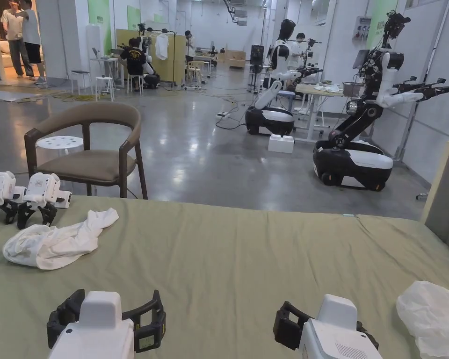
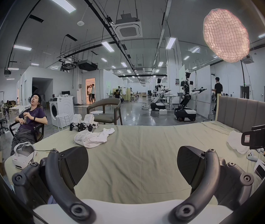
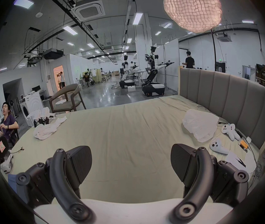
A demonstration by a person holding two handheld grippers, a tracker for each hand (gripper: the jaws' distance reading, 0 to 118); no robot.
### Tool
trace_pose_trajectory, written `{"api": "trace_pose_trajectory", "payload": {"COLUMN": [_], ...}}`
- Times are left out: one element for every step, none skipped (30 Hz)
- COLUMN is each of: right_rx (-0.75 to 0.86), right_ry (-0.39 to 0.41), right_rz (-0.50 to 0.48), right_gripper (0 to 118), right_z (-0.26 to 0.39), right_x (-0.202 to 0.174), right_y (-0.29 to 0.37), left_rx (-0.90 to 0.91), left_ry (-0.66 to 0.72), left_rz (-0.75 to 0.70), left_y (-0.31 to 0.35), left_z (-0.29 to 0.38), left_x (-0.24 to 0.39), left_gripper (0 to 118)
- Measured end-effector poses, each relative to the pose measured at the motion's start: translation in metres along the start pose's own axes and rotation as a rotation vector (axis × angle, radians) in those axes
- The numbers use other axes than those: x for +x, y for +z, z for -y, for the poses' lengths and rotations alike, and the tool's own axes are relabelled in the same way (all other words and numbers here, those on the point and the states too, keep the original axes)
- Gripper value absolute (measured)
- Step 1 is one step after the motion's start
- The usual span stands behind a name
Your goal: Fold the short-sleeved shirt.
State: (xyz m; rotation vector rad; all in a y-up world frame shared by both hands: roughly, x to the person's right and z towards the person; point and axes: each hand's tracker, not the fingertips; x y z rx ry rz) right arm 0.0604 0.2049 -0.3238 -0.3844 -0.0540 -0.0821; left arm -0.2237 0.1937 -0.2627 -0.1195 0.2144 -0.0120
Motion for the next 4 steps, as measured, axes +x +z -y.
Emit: {"api": "trace_pose_trajectory", "payload": {"right_rx": [-0.002,-0.008,-0.012,-0.016], "right_ry": [0.000,0.001,0.000,-0.002], "right_rz": [0.003,0.002,0.003,0.006], "right_gripper": [102,102,102,102], "right_z": [-0.0007,-0.0017,-0.0015,-0.0014], "right_x": [0.0003,0.0009,0.0012,0.0014], "right_y": [-0.0008,-0.0024,-0.0034,-0.0042], "left_rx": [0.000,-0.001,-0.002,-0.002], "left_ry": [0.000,-0.001,0.001,0.005], "left_rz": [0.001,0.004,0.008,0.012], "left_y": [0.0001,0.0000,-0.0001,-0.0002], "left_z": [0.0002,0.0004,0.0006,0.0009], "left_x": [-0.0002,0.0000,0.0000,-0.0001], "left_gripper": [111,111,111,111]}}
